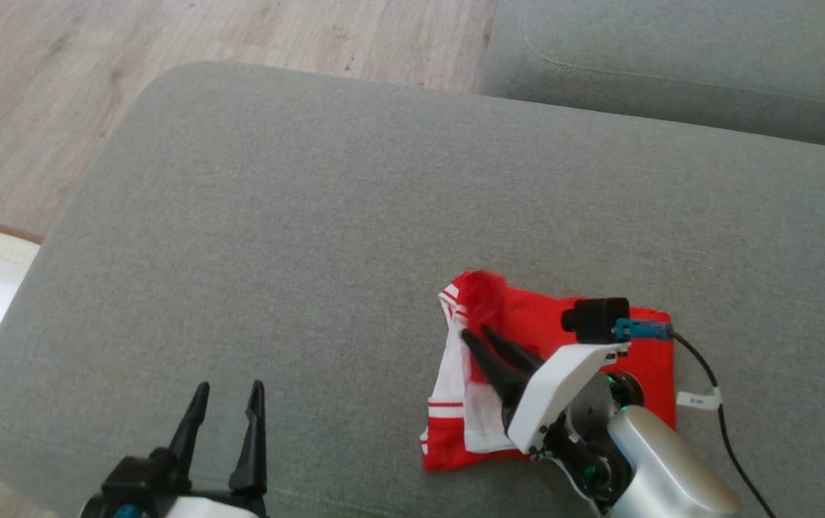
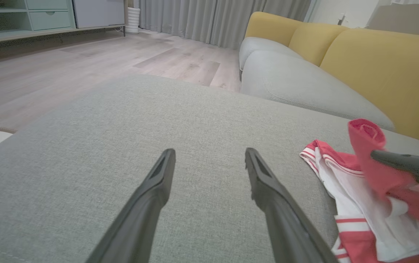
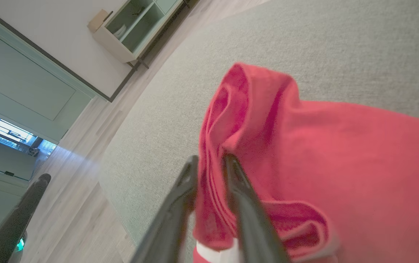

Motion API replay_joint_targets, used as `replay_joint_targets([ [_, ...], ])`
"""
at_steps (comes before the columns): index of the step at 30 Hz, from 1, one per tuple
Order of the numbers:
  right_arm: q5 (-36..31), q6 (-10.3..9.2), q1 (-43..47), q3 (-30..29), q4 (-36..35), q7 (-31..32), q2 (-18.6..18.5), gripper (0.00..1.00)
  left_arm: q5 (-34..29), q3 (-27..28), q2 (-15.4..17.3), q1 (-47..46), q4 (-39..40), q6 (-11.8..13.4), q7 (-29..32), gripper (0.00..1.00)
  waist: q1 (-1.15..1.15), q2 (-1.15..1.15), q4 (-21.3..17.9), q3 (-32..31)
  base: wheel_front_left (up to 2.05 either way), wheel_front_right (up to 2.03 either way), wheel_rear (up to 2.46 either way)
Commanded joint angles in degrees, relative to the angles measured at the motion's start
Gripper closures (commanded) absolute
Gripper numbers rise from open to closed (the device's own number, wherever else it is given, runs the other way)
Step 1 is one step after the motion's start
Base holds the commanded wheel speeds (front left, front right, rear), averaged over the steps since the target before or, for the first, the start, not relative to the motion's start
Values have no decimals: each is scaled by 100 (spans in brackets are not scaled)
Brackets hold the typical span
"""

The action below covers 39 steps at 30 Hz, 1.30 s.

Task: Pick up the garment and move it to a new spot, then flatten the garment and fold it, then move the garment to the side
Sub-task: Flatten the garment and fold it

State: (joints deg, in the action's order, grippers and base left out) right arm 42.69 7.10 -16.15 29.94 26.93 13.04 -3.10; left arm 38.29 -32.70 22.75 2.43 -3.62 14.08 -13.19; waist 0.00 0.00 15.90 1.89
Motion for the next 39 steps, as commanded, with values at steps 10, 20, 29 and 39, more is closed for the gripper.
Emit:
replay_joint_targets([
  [10,-240,39,-492,-188,-258,-529,22,0,-86,-90,-134,-285,92,-50,15,0,0,0,-330,-160,0,0,0],
  [20,-1932,39,-65,-1424,-834,-765,22,0,-112,-160,-190,-389,75,-28,39,0,0,0,-520,-125,0,0,0],
  [29,-2771,39,650,-1697,-1578,-1045,22,0,-78,-112,-152,-398,64,-4,23,0,0,0,-547,-122,0,0,0],
  [39,-3135,39,745,-840,-888,-1398,22,100,-78,-111,-149,-423,74,-26,-9,0,0,0,-356,-77,0,0,0],
])
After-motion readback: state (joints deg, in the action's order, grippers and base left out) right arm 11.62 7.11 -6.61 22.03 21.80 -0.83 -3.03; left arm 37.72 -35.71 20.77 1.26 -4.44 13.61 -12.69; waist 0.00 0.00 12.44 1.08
